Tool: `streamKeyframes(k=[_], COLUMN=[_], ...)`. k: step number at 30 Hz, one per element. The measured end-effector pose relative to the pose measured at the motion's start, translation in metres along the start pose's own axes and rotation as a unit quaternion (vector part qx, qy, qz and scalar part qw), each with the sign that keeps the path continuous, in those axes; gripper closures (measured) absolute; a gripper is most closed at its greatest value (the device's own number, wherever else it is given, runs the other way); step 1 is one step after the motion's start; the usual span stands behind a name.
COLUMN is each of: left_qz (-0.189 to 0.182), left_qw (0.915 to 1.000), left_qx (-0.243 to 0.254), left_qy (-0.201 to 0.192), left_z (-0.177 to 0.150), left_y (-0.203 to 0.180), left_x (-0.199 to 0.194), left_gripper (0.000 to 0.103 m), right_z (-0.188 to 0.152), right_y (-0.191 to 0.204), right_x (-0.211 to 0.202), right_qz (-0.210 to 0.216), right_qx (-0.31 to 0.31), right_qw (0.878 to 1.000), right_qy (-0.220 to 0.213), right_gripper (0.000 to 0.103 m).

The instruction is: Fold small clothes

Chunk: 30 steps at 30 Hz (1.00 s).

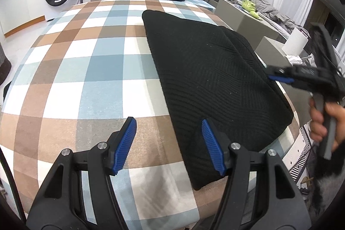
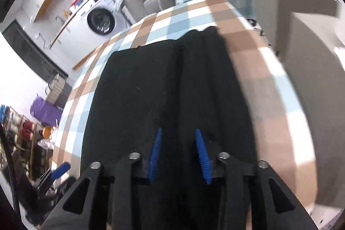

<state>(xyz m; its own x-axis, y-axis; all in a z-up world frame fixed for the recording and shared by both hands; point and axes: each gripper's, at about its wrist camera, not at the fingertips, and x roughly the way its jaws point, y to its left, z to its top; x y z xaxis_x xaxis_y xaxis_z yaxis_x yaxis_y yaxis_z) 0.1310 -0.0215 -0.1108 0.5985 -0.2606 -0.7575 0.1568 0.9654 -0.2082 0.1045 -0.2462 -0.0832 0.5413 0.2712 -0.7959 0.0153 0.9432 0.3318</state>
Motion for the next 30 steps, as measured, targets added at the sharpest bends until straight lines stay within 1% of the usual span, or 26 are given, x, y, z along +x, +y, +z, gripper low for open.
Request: streamKeyframes(k=[1,3,5,6,11,12,14,16,18,20,22,25,27,28,29,30], left_qz=[-0.003,-0.007,-0.008,-0.009,-0.006,-0.004,-0.002,0.001,0.0,0.0,-0.001,-0.002,-0.002,-0.002,-0.001,-0.001], left_qw=[1.0,1.0,0.9999,0.9999,1.0,1.0,1.0,1.0,1.0,1.0,1.0,1.0,0.9999,0.9999,0.9999,0.9999], left_qx=[0.001,0.003,0.006,0.007,0.006,0.004,0.001,-0.001,-0.002,-0.001,0.002,0.005,0.004,0.002,0.001,-0.001], left_qy=[0.0,0.0,0.001,0.001,0.001,0.002,0.004,0.006,0.007,0.007,0.007,0.008,0.01,0.01,0.011,0.01], left_z=[0.001,0.001,0.002,0.002,0.001,0.0,-0.001,-0.001,0.0,0.0,0.001,0.001,0.0,0.0,0.0,0.0], left_y=[-0.001,-0.004,-0.006,-0.007,-0.008,-0.008,-0.005,-0.003,-0.002,-0.002,-0.003,-0.004,-0.004,-0.003,-0.003,-0.002], left_x=[0.001,0.002,0.004,0.004,0.003,0.003,0.004,0.005,0.006,0.007,0.007,0.007,0.008,0.009,0.009,0.009], left_gripper=[0.043,0.043,0.043,0.043,0.043,0.043,0.043,0.043,0.043,0.043,0.043,0.043,0.043,0.043,0.043,0.043], right_z=[-0.005,-0.015,-0.019,-0.02,-0.019,-0.017,-0.013,-0.011,-0.01,-0.01,-0.007,-0.005,-0.003,-0.003,-0.002,-0.003], right_y=[-0.006,-0.017,-0.023,-0.025,-0.029,-0.028,-0.025,-0.015,0.0,0.007,0.008,0.008,0.012,0.015,0.017,0.02], right_x=[-0.006,-0.016,-0.016,-0.014,0.003,0.006,0.011,0.01,0.01,0.015,0.024,0.03,0.035,0.037,0.038,0.04], right_qz=[0.001,0.004,0.018,0.033,0.084,0.09,0.101,0.101,0.104,0.086,0.071,0.068,0.065,0.059,0.054,0.052], right_qx=[0.008,0.021,0.024,0.023,0.015,0.014,0.009,-0.014,-0.053,-0.075,-0.08,-0.083,-0.098,-0.107,-0.114,-0.126], right_qw=[1.0,1.0,0.999,0.999,0.996,0.996,0.995,0.995,0.993,0.993,0.994,0.993,0.992,0.992,0.991,0.99], right_qy=[-0.004,-0.011,-0.012,-0.006,0.014,0.014,0.019,0.02,0.019,0.02,0.032,0.04,0.043,0.04,0.037,0.035], right_gripper=[0.062,0.061,0.06,0.058,0.058,0.056,0.056,0.056,0.056,0.056,0.056,0.056,0.056,0.059,0.064,0.083])
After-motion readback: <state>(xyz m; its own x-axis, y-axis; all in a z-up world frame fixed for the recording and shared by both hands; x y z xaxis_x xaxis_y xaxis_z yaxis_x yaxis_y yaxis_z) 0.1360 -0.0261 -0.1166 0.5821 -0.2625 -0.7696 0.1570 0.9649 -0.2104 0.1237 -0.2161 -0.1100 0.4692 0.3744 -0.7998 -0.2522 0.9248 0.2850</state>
